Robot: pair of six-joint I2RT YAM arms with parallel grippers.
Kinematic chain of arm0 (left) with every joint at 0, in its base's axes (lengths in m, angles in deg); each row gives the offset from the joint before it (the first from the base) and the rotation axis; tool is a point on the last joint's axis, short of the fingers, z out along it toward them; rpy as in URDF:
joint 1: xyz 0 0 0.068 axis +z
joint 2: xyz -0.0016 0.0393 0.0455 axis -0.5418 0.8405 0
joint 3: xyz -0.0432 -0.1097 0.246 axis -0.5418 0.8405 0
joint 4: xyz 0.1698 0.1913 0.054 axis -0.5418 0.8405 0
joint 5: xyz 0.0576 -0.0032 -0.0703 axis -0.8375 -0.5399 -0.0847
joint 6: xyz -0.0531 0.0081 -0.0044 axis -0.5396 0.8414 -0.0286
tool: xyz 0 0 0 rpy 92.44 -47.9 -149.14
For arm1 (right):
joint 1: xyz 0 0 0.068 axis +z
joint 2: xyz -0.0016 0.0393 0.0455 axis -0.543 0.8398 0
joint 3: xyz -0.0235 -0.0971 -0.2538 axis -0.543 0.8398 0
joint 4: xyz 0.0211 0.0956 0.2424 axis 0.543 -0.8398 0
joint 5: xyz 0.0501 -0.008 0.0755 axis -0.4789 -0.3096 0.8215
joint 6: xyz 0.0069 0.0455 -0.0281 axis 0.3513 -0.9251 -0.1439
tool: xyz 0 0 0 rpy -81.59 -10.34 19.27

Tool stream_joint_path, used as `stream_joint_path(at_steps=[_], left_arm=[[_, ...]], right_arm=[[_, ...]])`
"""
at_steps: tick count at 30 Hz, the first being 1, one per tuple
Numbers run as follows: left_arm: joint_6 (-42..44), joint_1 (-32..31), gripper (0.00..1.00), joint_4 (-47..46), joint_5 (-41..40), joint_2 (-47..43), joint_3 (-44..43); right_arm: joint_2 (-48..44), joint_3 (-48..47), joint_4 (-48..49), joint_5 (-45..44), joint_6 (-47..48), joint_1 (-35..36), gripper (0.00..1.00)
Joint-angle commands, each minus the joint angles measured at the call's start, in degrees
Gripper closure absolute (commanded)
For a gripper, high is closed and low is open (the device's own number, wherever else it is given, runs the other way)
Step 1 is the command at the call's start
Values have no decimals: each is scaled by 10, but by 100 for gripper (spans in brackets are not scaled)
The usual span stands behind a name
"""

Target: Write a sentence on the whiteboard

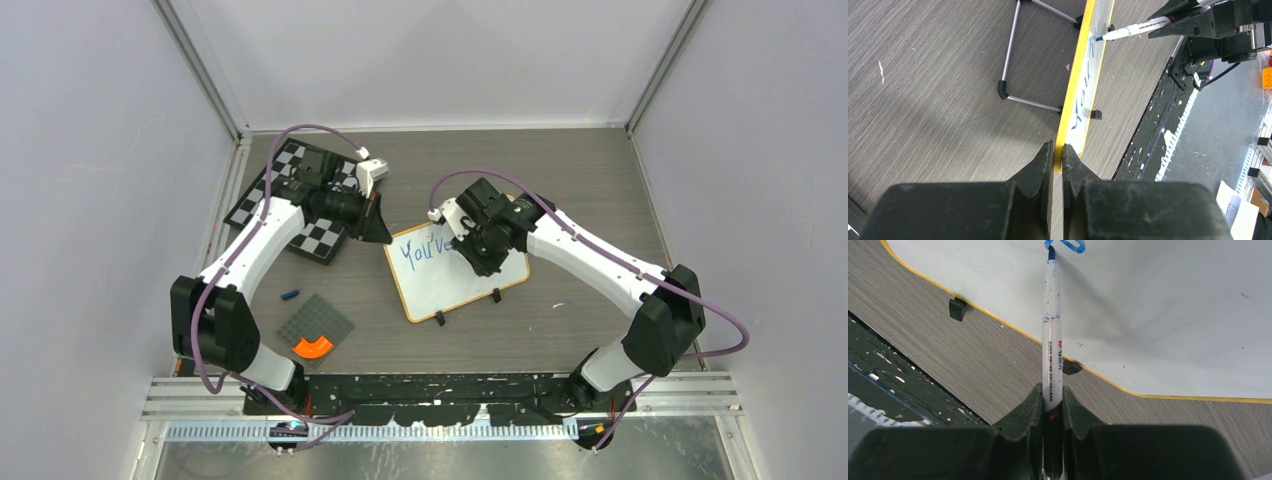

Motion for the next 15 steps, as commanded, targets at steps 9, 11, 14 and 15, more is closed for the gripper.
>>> stream_joint_path(at_steps=[9,11,14,15], left_arm=[[2,-5,100,-4,-4,-5,9],[3,-5,100,-4,-3,-6,9],[4,-6,100,-4,-5,-8,10],[4,-6,100,-3,-5,-8,10]], right_arm=[[-32,-34,-20,1,-1,-13,100],[-40,-49,-38,26,-5,-12,100],[-59,-48,-39,29,-6,-13,100],[-63,-46,-35,24,-6,-15,100]])
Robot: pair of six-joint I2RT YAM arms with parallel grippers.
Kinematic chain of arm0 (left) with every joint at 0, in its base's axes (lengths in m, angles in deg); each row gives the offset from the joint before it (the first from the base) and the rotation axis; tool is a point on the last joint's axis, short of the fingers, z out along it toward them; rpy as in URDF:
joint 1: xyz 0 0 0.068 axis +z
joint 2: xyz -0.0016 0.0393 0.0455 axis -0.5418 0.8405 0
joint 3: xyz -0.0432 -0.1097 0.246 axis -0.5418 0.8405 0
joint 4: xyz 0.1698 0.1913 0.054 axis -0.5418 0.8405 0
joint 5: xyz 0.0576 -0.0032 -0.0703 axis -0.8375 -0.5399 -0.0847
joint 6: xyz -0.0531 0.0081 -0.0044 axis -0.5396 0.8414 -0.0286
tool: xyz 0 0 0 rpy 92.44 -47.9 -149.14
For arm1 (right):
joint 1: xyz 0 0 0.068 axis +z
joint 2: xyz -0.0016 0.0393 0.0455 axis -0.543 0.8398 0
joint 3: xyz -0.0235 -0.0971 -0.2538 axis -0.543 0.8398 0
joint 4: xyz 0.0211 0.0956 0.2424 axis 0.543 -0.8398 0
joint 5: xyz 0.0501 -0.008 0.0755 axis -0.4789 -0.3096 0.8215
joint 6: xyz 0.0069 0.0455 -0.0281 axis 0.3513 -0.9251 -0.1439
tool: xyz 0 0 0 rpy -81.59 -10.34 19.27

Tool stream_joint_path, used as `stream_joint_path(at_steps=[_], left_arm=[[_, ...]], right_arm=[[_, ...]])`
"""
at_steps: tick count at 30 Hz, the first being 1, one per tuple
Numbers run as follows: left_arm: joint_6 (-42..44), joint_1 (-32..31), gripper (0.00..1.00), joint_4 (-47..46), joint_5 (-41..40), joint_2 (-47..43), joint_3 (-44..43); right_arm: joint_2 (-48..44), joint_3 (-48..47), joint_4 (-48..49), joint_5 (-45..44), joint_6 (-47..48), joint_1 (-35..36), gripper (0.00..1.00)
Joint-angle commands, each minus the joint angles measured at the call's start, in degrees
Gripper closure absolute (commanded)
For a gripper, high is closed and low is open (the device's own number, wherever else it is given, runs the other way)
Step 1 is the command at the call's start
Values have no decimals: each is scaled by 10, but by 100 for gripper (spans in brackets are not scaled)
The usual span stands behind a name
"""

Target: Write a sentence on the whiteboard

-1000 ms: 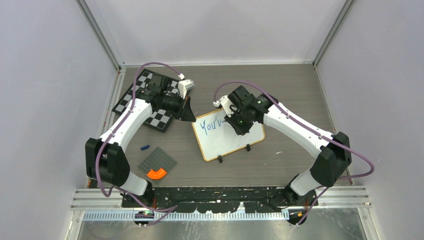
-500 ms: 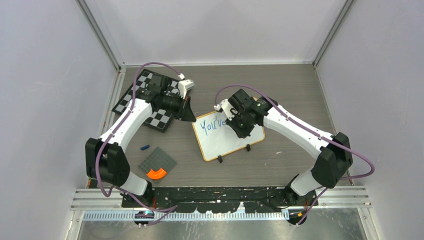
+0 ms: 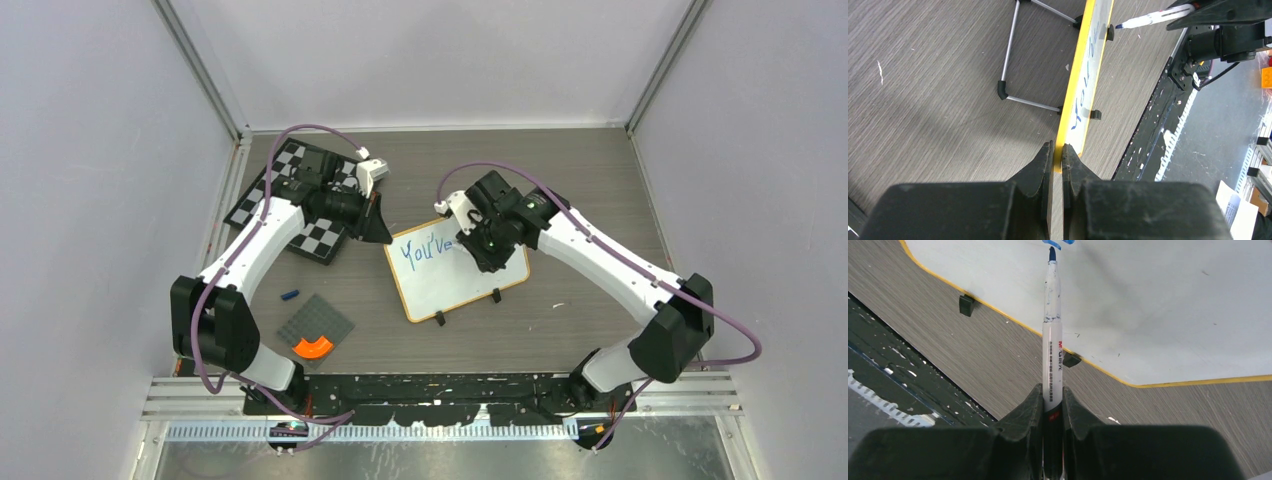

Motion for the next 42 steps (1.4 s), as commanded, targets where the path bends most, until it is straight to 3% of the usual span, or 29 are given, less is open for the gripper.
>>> stream_joint_path(at_steps=[1,9,42], left_arm=[[5,-6,100,-4,-7,-7,10],[5,-9,100,-3,-8,-5,9],[8,-9,100,-4,-9,-2,8]], right_arm=[[-49,-23,-5,8,-6,-8,100],[-56,-13,25,32,-10,-56,100],[11,-26,37,-1,1,-56,100]])
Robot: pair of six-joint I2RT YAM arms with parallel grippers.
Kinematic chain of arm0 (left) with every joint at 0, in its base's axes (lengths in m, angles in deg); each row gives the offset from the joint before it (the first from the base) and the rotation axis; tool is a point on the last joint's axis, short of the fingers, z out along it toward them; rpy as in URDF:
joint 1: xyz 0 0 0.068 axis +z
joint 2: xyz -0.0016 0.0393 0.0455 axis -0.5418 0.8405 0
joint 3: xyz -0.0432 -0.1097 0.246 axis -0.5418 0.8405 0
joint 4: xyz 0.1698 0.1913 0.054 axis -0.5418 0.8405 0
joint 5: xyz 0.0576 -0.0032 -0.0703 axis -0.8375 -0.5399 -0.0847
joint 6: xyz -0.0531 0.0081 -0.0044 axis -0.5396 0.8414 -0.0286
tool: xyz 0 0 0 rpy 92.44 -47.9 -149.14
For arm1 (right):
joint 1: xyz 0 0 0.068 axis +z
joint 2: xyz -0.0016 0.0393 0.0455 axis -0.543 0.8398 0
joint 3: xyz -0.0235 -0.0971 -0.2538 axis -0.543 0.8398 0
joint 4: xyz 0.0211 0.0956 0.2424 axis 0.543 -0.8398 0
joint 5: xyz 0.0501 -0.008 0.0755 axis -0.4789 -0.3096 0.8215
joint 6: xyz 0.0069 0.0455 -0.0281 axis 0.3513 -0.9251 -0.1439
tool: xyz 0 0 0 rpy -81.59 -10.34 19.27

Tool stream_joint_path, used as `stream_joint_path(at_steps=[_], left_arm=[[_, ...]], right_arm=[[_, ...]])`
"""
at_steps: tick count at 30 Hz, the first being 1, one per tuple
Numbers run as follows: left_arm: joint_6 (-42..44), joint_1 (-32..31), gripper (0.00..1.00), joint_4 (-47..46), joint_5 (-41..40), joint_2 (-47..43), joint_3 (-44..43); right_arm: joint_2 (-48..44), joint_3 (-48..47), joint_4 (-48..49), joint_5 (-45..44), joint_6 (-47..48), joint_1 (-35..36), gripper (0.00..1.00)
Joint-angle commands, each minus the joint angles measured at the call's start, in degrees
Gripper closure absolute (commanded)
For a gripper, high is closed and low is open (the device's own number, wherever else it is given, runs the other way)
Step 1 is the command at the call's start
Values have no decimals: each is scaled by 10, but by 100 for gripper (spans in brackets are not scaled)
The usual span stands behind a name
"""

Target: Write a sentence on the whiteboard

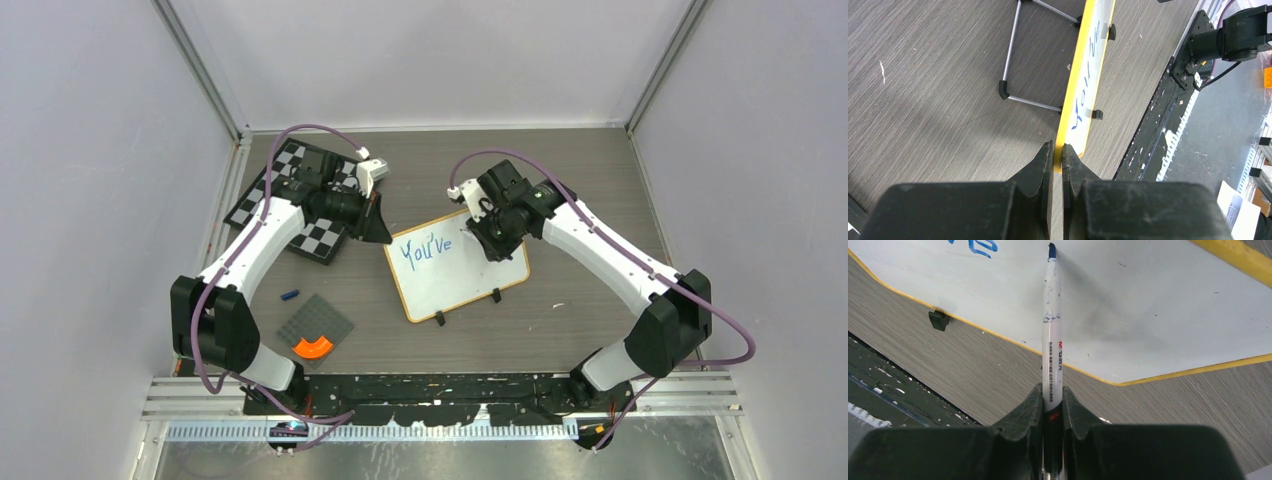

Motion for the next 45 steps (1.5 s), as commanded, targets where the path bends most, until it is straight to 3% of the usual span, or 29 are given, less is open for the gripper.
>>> stream_joint_path(at_steps=[1,25,45], left_arm=[[7,-8,100,-3,-7,-2,8],[8,-8,100,-2,-9,2,6],[9,-10,100,-1,-12,3,6]], right_arm=[[9,-26,19,0,3,2,100],[-9,17,1,-13,25,15,100],[10,-37,2,-21,26,-3,100]])
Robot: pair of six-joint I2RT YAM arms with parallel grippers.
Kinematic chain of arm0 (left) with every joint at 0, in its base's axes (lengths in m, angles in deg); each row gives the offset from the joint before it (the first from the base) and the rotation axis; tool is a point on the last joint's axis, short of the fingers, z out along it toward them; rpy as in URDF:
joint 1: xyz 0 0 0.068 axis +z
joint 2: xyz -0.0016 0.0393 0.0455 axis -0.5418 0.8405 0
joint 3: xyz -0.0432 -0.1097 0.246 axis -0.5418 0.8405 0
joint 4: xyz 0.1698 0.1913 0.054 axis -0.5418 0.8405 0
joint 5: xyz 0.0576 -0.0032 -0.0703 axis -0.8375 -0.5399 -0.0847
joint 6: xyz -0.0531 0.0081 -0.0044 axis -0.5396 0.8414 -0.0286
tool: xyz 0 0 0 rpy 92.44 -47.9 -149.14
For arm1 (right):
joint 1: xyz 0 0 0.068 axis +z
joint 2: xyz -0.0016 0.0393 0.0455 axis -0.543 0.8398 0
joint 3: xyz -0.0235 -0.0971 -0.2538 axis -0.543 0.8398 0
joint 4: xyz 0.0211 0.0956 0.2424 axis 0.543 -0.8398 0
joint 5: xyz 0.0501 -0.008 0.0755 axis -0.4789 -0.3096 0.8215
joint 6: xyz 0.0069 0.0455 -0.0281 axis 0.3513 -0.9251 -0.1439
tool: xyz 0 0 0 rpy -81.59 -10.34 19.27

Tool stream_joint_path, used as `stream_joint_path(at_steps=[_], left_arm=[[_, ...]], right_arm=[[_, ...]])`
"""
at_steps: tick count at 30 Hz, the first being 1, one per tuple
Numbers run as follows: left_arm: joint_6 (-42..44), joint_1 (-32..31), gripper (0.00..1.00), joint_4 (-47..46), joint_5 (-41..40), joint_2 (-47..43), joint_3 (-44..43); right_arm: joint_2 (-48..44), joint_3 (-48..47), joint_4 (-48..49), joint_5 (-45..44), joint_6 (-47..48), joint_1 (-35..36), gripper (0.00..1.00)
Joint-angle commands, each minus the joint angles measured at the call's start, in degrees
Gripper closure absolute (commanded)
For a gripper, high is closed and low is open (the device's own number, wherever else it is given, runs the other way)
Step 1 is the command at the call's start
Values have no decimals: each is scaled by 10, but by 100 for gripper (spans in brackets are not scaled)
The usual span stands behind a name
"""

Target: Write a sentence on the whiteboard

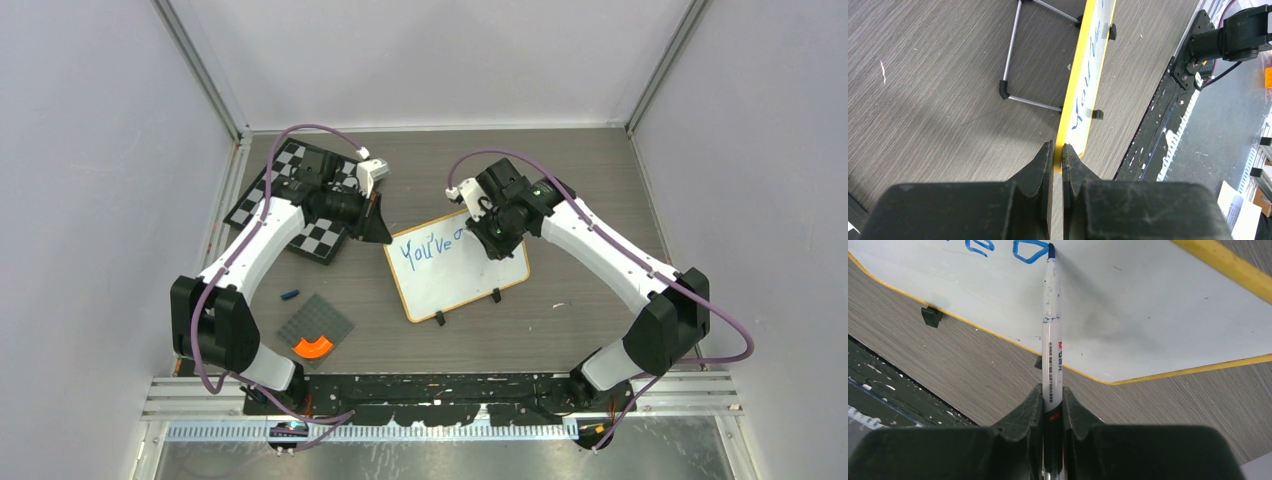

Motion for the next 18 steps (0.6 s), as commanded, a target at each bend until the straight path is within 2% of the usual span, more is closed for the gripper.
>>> stream_joint_path(at_steps=[1,18], left_arm=[[8,-10,100,-1,-9,3,6],[7,-10,100,-1,-8,6,6]], right_arm=[[1,-21,14,-9,6,-3,100],[-23,61,7,21,-12,23,100]])
